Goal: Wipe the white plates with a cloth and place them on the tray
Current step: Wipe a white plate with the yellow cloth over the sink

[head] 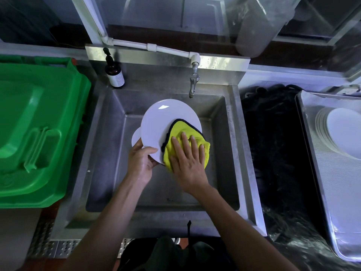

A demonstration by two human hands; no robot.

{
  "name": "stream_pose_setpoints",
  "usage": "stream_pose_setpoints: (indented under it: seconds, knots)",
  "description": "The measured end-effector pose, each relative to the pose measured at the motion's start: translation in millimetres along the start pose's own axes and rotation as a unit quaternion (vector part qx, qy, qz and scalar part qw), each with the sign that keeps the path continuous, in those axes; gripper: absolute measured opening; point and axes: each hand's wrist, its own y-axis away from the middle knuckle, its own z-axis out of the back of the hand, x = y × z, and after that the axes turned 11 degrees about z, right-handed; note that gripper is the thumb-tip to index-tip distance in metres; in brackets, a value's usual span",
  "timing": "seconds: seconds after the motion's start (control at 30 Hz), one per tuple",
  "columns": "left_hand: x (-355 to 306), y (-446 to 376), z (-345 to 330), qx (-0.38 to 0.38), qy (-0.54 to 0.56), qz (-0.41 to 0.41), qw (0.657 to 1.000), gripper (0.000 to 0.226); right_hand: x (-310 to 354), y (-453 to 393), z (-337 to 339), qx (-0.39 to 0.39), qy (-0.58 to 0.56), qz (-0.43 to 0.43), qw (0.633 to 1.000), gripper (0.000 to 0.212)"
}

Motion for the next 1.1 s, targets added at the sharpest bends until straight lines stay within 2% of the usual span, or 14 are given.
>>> stream_pose_setpoints:
  seconds: [0.17,0.4,0.67,0.83,1.1]
  knots:
    - [0.9,5.9,6.8,-0.005,-0.026,0.010,1.000,0.059,-25.7,-8.0,10.9,0.030,-0.004,-0.038,0.999,0.056]
    - [6.2,11.3,14.4,0.023,-0.072,0.053,0.996,0.049,-49.6,-30.4,30.2,0.029,0.012,-0.032,0.999,0.057]
    - [-1.1,12.8,15.6,0.054,-0.138,0.052,0.988,0.051,-47.7,-58.4,35.5,0.034,0.061,0.013,0.997,0.058]
    - [2.4,10.7,18.5,0.063,-0.143,0.064,0.986,0.053,-32.7,-66.6,29.9,0.039,0.092,0.057,0.993,0.058]
    - [-0.8,5.2,21.0,0.075,-0.155,0.060,0.983,0.051,-4.4,-60.1,21.9,0.066,0.079,0.145,0.984,0.058]
